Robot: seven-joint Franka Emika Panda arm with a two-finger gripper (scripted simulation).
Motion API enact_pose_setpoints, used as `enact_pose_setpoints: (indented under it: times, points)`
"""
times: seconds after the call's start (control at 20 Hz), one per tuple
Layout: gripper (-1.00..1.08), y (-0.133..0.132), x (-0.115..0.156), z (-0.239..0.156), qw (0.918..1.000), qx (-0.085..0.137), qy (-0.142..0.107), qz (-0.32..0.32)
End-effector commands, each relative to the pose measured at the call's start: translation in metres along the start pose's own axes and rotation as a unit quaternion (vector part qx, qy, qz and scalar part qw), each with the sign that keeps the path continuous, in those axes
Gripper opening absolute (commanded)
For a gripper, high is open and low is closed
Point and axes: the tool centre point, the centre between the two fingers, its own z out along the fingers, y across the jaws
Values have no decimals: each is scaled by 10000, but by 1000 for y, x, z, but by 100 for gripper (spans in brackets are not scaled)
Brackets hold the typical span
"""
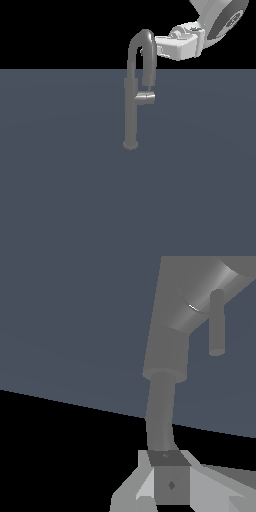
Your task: Turn on the faucet by rotating a designated handle.
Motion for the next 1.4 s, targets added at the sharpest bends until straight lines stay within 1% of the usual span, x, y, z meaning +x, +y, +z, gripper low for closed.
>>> enact_pose_setpoints:
  times: [0.0, 0.3, 0.45, 0.6, 0.8, 1.05, 1.35]
  points:
    - [-100, -3, 17, -2, 9992, 221, -255, 211]
    - [-100, -5, 55, -3, 9920, 705, -794, 679]
    - [-100, -5, 70, -2, 9874, 887, -993, 855]
    - [-100, -5, 80, 0, 9835, 1015, -1133, 978]
    - [-100, -5, 87, 1, 9808, 1096, -1219, 1055]
    - [-100, -4, 87, 1, 9808, 1096, -1221, 1058]
    - [-100, 6, 79, 3, 9808, 1096, -1221, 1058]
